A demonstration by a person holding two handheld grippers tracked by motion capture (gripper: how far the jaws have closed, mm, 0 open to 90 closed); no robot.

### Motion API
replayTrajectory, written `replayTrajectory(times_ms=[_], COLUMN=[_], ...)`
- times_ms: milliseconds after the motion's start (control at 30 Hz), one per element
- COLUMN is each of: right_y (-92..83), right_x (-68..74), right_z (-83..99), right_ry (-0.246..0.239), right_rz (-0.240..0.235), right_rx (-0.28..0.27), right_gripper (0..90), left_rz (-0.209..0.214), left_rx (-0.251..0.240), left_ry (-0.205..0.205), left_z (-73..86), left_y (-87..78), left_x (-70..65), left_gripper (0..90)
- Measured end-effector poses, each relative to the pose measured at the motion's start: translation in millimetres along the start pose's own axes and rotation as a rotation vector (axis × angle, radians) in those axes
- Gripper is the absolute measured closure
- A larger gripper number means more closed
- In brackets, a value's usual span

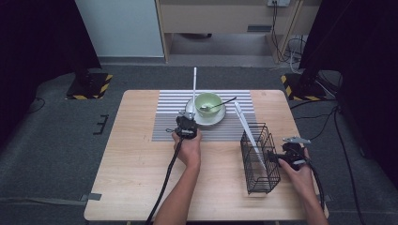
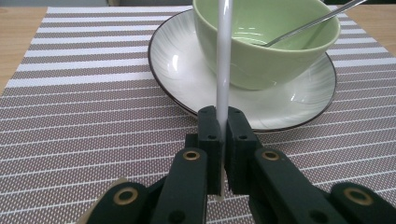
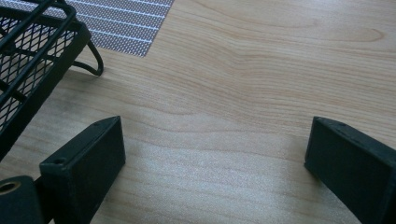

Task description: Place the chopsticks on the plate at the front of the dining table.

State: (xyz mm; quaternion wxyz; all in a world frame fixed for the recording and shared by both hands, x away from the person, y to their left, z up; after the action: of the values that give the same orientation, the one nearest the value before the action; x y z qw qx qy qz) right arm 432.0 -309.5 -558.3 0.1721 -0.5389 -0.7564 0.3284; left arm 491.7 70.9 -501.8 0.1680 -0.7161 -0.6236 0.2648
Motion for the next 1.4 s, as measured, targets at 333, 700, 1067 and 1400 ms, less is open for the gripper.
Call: replayTrajectory(times_ms=[333, 700, 1067, 1400], right_y=[0.0, 0.0, 0.0, -0.2], right_x=[0.0, 0.2, 0.2, 0.5], right_z=[0.0, -0.1, -0.1, 0.2], right_ry=[0.0, 0.003, 0.003, 0.001], right_rz=[0.0, 0.0, 0.0, 0.001], right_rx=[0.0, -0.001, -0.001, 0.0], right_gripper=[4.9, 4.9, 5.0, 4.9], left_rz=[-0.016, -0.015, -0.014, -0.016], left_rx=[0.0, 0.012, 0.013, 0.014], left_ry=[-0.014, -0.031, -0.042, -0.049], left_z=[2.4, 4.5, 4.9, 5.3], left_y=[1.1, 3.0, 2.9, 3.2], left_x=[5.2, 6.0, 8.0, 10.9], left_gripper=[86.0, 85.9, 85.9, 85.9])
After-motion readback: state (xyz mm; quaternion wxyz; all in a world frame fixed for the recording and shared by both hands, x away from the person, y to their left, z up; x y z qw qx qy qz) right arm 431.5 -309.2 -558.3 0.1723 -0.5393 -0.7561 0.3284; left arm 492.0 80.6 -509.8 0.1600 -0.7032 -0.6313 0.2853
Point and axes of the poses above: each handheld gripper's, and its own axes: y roughly forward along the jaws, z roughly out of its underside, x roughly to its left, the point moved 1 cm from there along y, roughly forward along the jaws, and after that the axes turned 8 degrees about -y, right-handed, at the moved point
